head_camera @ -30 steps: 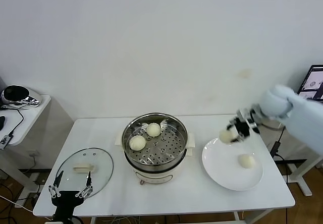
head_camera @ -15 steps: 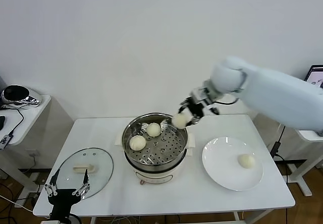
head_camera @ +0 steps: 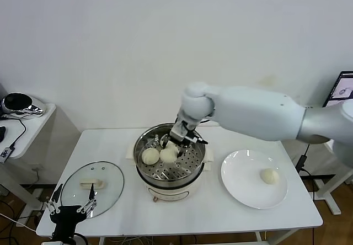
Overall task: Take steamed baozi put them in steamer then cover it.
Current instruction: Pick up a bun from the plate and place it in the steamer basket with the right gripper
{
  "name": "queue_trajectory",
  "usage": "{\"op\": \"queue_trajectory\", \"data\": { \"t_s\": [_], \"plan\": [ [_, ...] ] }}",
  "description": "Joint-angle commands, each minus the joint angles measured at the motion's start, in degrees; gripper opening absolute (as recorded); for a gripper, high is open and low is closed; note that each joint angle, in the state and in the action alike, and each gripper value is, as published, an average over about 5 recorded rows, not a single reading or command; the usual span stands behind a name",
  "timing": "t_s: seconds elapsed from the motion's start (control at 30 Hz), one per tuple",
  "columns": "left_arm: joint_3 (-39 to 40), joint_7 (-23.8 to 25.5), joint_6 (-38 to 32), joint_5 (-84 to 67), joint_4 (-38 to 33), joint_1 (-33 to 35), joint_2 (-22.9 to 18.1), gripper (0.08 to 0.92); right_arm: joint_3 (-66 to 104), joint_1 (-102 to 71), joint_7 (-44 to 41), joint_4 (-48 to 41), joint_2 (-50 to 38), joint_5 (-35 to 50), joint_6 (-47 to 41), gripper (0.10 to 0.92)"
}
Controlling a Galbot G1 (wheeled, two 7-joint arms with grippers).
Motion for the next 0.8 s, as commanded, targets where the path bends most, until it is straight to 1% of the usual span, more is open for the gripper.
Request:
{"op": "queue_trajectory", "data": {
  "t_s": [0.03,0.3,0.37,0.63,0.73,0.8],
  "plan": [
    [0.0,0.0,0.0,0.0,-0.4,0.1,-0.1,0.823,-2.6,-1.2,-0.8,-1.1,4.9,-7.9,7.7,0.568],
    [0.3,-0.1,0.0,0.1,-0.3,0.2,-0.2,0.823,-3.1,-2.9,-1.1,-0.7,4.3,-10.5,9.4,0.570],
    [0.4,-0.1,0.0,0.1,-0.3,0.2,-0.2,0.823,-3.1,-3.1,-0.8,-0.7,4.2,-10.5,9.6,0.588],
    [0.6,0.0,0.0,0.1,-0.3,-0.1,-0.2,0.823,-1.7,0.7,-1.1,0.7,2.4,-7.0,9.1,0.789],
    [0.6,0.0,0.0,0.0,-0.4,-0.2,-0.1,0.823,-1.1,3.9,-2.4,2.3,-0.5,-3.0,7.1,0.818],
    [0.5,0.0,0.0,-0.1,-0.4,-0.3,0.1,0.823,-0.5,6.0,-4.0,3.8,-3.7,0.4,3.6,0.821]
  ]
}}
